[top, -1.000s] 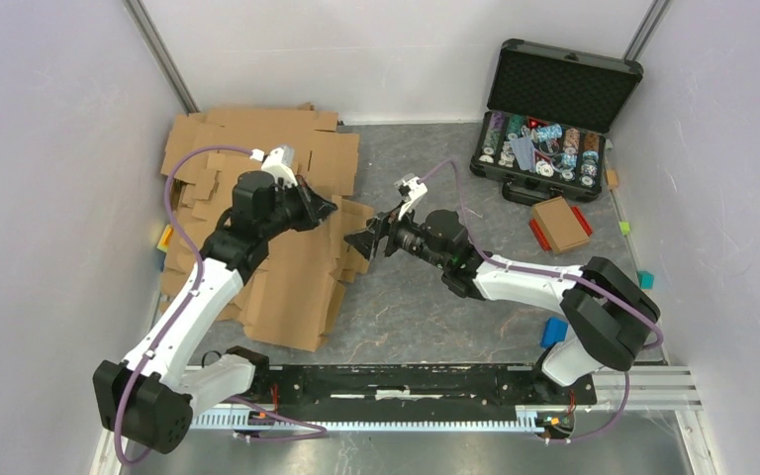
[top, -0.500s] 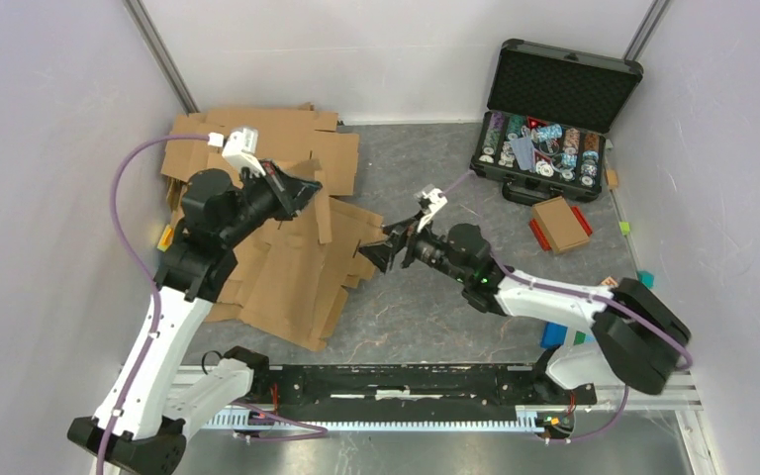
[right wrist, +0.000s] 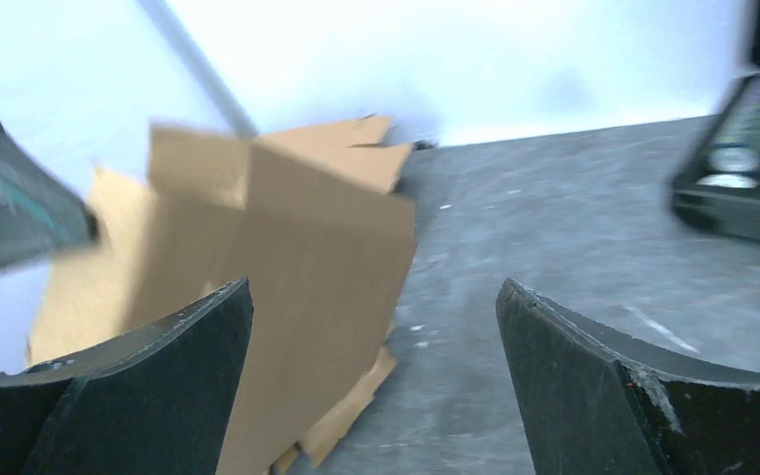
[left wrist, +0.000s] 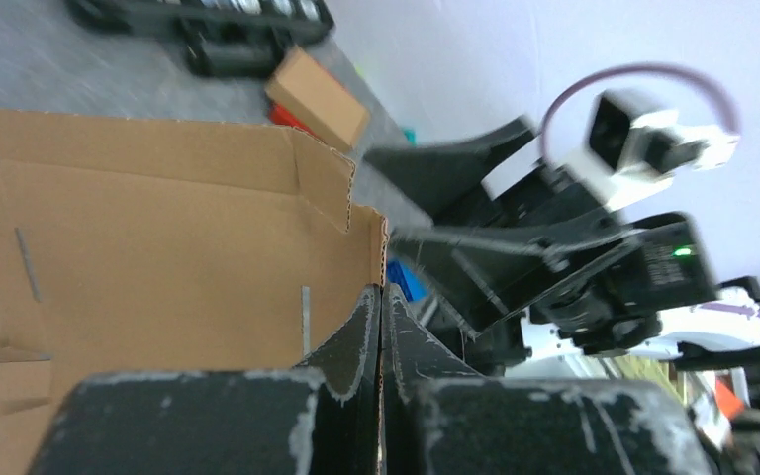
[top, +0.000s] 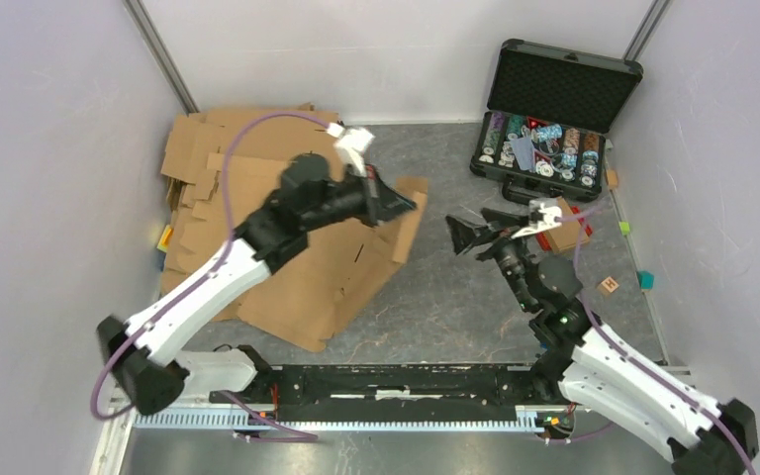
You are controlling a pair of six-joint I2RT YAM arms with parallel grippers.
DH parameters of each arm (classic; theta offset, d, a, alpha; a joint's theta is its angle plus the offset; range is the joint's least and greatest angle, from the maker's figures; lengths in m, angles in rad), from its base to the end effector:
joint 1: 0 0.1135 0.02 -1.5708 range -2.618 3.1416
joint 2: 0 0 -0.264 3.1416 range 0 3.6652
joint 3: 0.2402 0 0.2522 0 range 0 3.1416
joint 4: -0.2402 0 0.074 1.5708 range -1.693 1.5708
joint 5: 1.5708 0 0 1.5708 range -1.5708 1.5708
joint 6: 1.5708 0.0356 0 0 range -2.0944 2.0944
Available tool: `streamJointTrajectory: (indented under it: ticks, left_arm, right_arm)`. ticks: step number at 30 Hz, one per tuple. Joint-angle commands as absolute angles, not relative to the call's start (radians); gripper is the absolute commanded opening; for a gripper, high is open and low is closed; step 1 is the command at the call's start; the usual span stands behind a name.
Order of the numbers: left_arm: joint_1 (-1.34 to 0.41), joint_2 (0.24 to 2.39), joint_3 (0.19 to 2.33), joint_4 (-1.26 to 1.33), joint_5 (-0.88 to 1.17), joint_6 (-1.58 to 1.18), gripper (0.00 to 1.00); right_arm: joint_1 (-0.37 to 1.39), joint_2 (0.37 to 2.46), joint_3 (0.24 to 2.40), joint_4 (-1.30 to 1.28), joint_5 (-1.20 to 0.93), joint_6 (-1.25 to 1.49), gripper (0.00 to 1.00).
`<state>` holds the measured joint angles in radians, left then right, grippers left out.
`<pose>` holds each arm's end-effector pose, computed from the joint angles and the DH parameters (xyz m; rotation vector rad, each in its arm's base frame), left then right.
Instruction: Fold the paper box
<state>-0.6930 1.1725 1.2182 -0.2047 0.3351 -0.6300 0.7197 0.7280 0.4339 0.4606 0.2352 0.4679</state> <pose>0.1970 -0.1788 0.4109 0.3293 1.8655 -1.2321 0.1422 0.1136 0.2936 0.0188 1.4591 0.8143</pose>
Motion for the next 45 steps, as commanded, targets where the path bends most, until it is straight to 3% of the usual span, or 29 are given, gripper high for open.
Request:
streamJointTrajectory:
  ticks: [1, 4, 5, 6, 8, 9, 10, 15, 22, 26, 28, 30, 33, 37, 45]
  left_arm:
    - [-0.877, 1.349, 1.308, -0.114, 0.303, -0.627, 0.02]
    - [-0.956, 1.497, 1.390, -0.135, 0.292, -0.600, 0.05]
    - [-0.962, 1.544, 1.405, -0.135, 0.311, -0.603, 0.15]
    - [-0.962, 1.581, 1.414, -0.136, 0.347, -0.604, 0.28]
    - [-0.962, 1.653, 1.440, -0.178, 0.389, -0.588, 0.77]
    - [-0.961, 1.672, 1.446, -0.206, 0.387, -0.572, 0.89]
    - [-0.961, 1.683, 1.444, -0.231, 0.364, -0.557, 0.94]
    - [-0.902, 1.597, 1.359, -0.353, 0.202, -0.518, 0.97]
    - [-0.576, 1.384, 1.126, -0.395, 0.137, -0.511, 0.96]
    - [-0.533, 1.342, 1.109, -0.533, -0.205, -0.473, 0.96]
    - [-0.532, 1.339, 1.108, -0.582, -0.437, -0.511, 0.85]
    - [-0.512, 1.338, 1.095, -0.567, -0.530, -0.521, 0.80]
    - [-0.406, 1.363, 1.091, -0.498, -0.441, -0.512, 0.81]
    - [-0.305, 1.404, 1.103, -0.429, -0.296, -0.433, 0.99]
    - [-0.163, 1.505, 1.185, -0.431, -0.117, -0.241, 1.00]
  right_arm:
    - [0.709, 0.604, 0.467, 0.196, 0.518, 0.346, 0.98]
    - [0.708, 0.554, 0.501, 0.075, 0.582, 0.329, 0.98]
    - [0.708, 0.533, 0.501, 0.059, 0.584, 0.329, 0.98]
    - [0.709, 0.503, 0.492, 0.050, 0.585, 0.329, 0.98]
    - [0.708, 0.451, 0.471, 0.037, 0.588, 0.334, 0.98]
    - [0.707, 0.434, 0.466, 0.026, 0.592, 0.334, 0.98]
    - [0.707, 0.418, 0.462, 0.010, 0.595, 0.332, 0.98]
    - [0.707, 0.415, 0.442, -0.072, 0.547, 0.327, 0.98]
    - [0.707, 0.505, 0.374, -0.039, 0.351, 0.311, 0.98]
    - [0.707, 0.599, 0.370, -0.008, 0.249, 0.297, 0.98]
    - [0.707, 0.642, 0.375, 0.025, 0.216, 0.288, 0.98]
    - [0.708, 0.677, 0.377, 0.042, 0.190, 0.286, 0.98]
    - [0.707, 0.707, 0.381, 0.074, 0.145, 0.285, 0.98]
    - [0.707, 0.727, 0.387, 0.093, 0.065, 0.281, 0.98]
    - [0.707, 0.732, 0.415, 0.034, 0.045, 0.248, 0.98]
